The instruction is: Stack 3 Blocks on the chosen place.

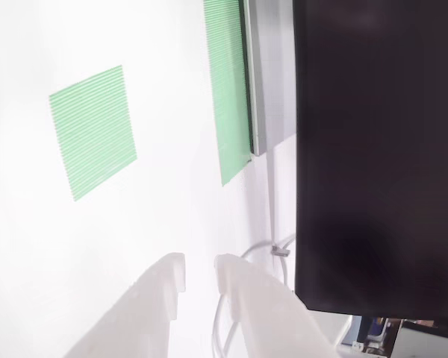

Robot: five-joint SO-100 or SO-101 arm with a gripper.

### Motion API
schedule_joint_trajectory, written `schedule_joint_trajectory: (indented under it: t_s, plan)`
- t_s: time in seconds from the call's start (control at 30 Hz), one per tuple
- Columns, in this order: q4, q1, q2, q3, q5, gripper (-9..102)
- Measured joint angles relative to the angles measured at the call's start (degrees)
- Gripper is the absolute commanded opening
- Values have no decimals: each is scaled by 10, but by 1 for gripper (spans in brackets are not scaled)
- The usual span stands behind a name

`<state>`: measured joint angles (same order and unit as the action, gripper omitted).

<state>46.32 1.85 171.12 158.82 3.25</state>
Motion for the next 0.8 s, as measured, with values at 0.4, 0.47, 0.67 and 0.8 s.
schedule_joint_trajectory:
  t_s: [0.4,0.47,0.67,0.8]
  plan:
    - [158,117,-344,-369,-55,3]
    - [194,144,-403,-427,-89,3]
    - [305,230,-550,-562,-231,4]
    - [369,289,-614,-609,-327,4]
